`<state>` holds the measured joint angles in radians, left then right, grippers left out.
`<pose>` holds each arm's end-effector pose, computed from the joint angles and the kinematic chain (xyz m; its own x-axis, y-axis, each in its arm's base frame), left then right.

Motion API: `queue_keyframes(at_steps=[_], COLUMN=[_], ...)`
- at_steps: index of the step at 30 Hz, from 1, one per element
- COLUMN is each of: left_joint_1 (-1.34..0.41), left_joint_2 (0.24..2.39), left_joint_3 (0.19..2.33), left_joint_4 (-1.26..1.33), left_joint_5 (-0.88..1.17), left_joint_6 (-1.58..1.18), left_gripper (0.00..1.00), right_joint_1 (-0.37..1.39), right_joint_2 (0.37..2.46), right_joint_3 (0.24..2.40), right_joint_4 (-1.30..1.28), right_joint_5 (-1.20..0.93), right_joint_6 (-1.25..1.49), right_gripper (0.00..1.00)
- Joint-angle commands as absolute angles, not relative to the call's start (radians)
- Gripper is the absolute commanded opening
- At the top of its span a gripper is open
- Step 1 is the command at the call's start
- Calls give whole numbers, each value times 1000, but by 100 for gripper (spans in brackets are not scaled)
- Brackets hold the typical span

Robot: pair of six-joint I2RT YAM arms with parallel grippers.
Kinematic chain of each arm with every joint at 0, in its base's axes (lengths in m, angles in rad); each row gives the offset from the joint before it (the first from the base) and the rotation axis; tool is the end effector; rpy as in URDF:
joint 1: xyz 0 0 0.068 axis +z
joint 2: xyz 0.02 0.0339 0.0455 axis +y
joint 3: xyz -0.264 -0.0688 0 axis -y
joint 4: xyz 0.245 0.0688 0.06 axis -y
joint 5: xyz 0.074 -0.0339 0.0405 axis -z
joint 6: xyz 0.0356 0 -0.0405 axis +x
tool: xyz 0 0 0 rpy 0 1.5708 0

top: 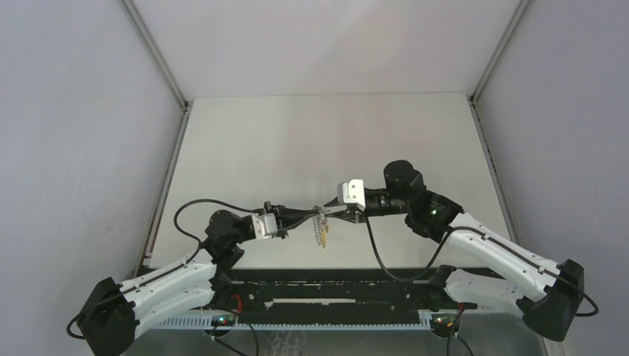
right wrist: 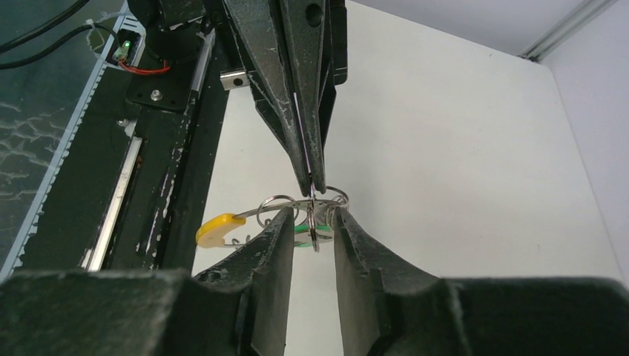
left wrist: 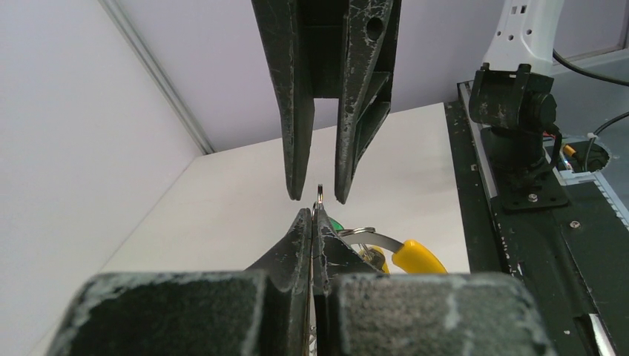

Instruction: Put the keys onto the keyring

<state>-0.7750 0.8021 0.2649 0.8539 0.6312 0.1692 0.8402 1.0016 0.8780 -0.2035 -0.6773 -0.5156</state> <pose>0.1105 -0.1377 0.2614 0.3819 -0.1837 -0.9058 0.9143 0.2185 0.3412 0.1333 0.1822 0.3325 0.2949 -0.2467 -0.9231 -0.9552 -0.0501 -0.2917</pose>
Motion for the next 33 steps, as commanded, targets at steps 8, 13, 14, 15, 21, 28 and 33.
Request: queue_keyframes(at_steps=[8,13,14,15,21,28,33], left_joint_1=[-778,-778,-778,-778,-778,-778,-778], left_joint_2=[781,781,781,782,787,796,796], left_joint_3=[262,264,264,264,267,281,287], left_joint_4=[928,936,938,939,940,910,890], left_joint_5=[623,632,633,634,643,656,660], left_joint_6=[170,162,161,160,159,168,173], left_gripper=[0,0,0,0,0,0,0], right_joint_1=[819,816,815,814,811,813,820], right_joint_2=[961,974,976,978,984,981,989], right_joint_3=[917,917,917,917,918,924,938], right_joint_4=[-283,-284,-283,-281,-264,-245,-252], right_joint_5=[-682,-675,-676,-677,-680,-684,-683], right_joint_6=[-566,-572,-574,-575,-572,-561,-564], right_gripper=[19,16,16,15,0,0,0])
